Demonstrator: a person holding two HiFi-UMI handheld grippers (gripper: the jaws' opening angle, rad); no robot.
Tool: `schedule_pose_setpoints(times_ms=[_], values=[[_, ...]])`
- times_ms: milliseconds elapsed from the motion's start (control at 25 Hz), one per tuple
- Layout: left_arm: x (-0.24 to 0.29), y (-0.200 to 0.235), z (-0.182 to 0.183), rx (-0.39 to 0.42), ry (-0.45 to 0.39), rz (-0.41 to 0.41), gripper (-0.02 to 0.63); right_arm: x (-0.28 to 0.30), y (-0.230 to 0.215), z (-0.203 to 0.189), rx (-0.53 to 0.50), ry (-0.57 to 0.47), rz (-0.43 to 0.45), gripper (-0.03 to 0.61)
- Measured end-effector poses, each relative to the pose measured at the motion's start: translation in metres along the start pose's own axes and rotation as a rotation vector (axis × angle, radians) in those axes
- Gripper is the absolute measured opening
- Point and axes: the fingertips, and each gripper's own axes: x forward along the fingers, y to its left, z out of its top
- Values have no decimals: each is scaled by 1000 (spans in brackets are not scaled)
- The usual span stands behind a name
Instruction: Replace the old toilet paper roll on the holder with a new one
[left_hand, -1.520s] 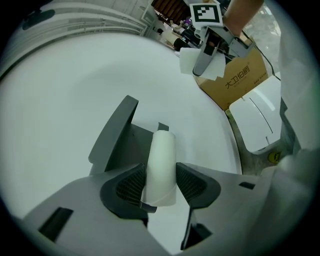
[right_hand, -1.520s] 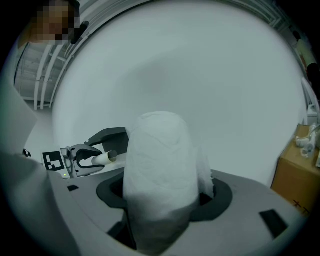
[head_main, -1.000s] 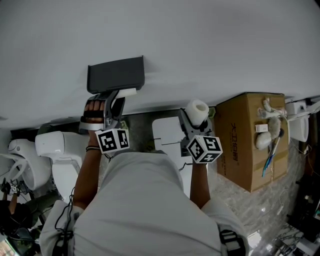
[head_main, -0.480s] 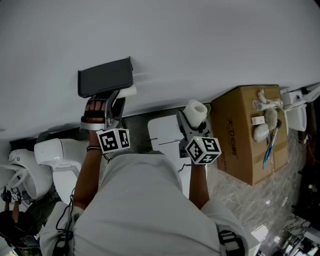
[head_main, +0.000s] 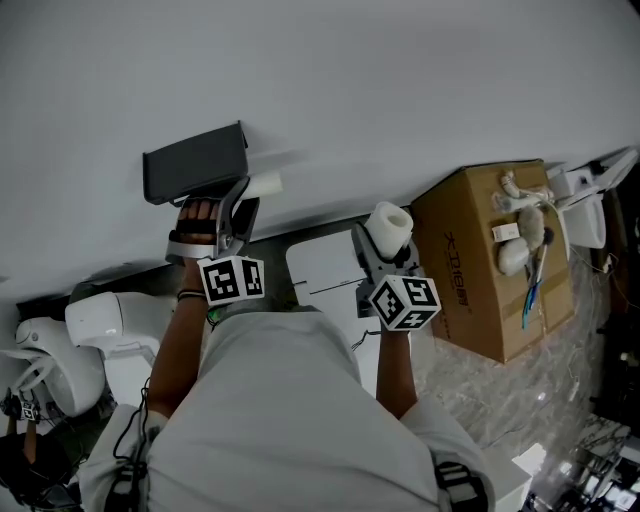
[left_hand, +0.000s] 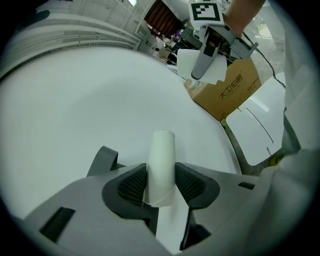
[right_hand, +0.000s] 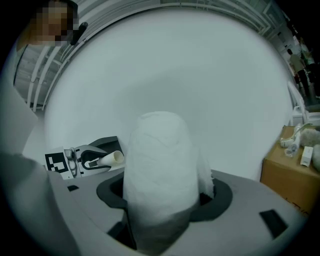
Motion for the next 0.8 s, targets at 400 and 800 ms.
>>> schedule_pose_setpoints(times_ms=[400,800], values=[[7,1,50,-82,-140,-36,199,-21,-15,0,24,-23,-51,309],[-8,17,77,-406,-289,-87,199,-30,-22,1,26,-27,-71,309]])
